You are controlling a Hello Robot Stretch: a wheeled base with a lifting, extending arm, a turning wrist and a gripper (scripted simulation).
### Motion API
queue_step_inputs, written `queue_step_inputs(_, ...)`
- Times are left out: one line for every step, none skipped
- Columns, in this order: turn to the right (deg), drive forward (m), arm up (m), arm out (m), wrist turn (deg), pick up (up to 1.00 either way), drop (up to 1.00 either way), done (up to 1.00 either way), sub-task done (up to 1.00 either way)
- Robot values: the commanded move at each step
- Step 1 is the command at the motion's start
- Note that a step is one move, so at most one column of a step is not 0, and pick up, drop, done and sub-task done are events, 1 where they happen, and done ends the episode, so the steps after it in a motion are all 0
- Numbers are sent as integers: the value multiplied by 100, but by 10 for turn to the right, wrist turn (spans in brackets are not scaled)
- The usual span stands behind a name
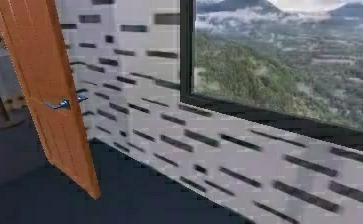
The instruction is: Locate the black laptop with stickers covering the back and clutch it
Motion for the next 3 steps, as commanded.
queue_step_inputs(-450, 0, 0, 0, 0, 0, 0, 0, 0)
queue_step_inputs(-30, 0, 0, 0, 0, 0, 0, 0, 0)
queue_step_inputs(0, 100, 0, 0, 0, 0, 0, 0, 0)
